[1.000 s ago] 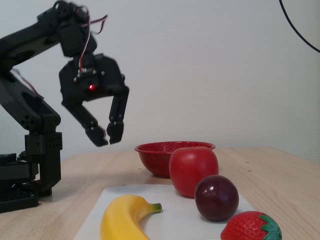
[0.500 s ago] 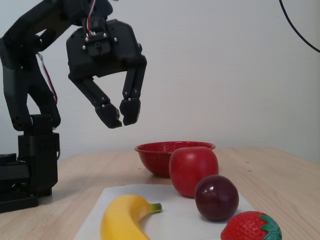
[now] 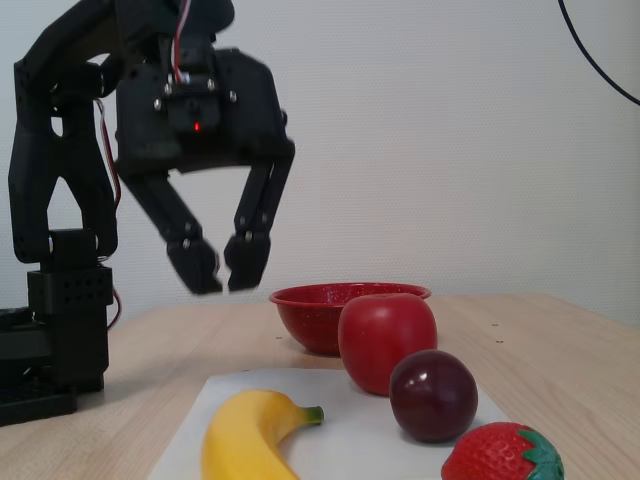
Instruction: Grasp the banana and put it in the red bowl.
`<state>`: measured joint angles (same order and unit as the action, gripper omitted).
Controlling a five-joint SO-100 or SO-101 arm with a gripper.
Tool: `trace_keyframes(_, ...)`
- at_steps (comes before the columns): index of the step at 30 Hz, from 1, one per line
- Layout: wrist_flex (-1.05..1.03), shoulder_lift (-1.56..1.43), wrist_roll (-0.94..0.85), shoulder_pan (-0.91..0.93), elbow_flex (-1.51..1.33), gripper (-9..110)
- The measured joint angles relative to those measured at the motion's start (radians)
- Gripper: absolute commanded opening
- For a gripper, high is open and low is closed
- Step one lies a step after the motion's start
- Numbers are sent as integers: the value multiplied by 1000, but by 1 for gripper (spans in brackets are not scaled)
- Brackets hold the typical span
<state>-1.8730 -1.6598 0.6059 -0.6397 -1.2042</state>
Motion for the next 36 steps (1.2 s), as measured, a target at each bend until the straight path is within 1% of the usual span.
trace_keyframes(7,0,121,32,-20,0,1)
trace_keyframes(11,0,166,41,-37,71,4)
trace_keyframes(16,0,209,78,-71,89,6)
trace_keyframes(19,0,233,120,-84,100,10)
trace_keyframes(23,0,255,135,-107,130,13)
trace_keyframes(28,0,302,135,-123,143,21)
trace_keyframes(31,8,318,140,-117,143,32)
trace_keyframes(36,29,339,121,-117,143,40)
